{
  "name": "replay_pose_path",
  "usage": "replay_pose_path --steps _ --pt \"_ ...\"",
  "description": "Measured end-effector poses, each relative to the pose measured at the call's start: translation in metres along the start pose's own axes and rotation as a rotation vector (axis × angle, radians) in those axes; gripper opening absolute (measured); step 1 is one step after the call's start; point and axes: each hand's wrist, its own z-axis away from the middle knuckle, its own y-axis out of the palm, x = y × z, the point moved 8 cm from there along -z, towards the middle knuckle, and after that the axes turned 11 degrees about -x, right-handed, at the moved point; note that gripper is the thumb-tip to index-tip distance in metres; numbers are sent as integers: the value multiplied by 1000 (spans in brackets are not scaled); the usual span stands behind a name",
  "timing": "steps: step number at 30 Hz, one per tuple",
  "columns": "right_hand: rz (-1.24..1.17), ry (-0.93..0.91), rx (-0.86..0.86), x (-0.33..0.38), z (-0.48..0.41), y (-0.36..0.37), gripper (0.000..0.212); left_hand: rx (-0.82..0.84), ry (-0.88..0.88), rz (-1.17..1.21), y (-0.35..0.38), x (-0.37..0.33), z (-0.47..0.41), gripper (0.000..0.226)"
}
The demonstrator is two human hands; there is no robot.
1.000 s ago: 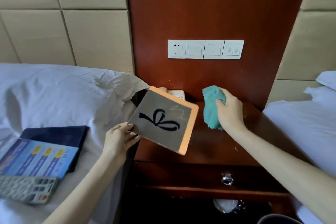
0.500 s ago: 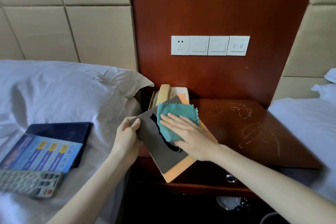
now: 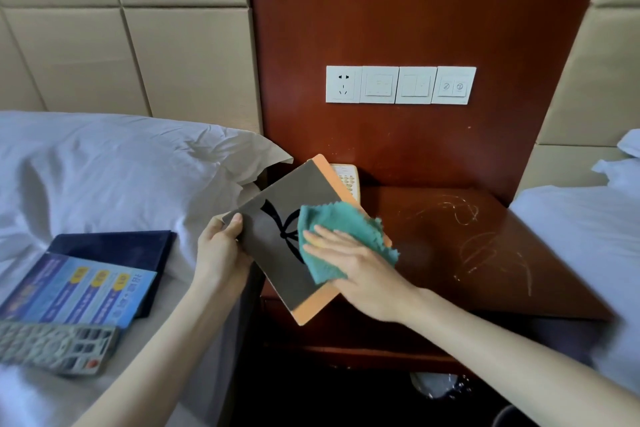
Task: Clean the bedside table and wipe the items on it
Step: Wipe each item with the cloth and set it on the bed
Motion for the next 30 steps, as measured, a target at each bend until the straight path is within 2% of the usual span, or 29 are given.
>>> replay_pose_path --steps 4,8,12,16,19,25,27,30 --pt "8 -72 76 2 5 3 65 -1 -18 23 -2 1 -2 18" --pt "75 -16 -16 -26 4 -22 64 3 -3 24 -2 -5 -5 15" --pt "22 184 -163 -56 4 -44 59 -46 13 46 -12 -15 -15 32" --pt "5 149 -226 -41 -5 -40 54 -72 -11 95 -12 -11 -17 24" --pt "22 45 -150 -15 -6 -20 59 -96 -32 135 -14 -7 -18 15" --pt "99 -304 198 34 20 28 61 -113 -9 179 -16 -9 -17 20" --pt "140 -289 199 27 20 25 60 -125 -5 192 -18 -12 -17 21" --pt "94 -68 121 0 11 8 62 -146 40 194 -21 -21 -16 24"
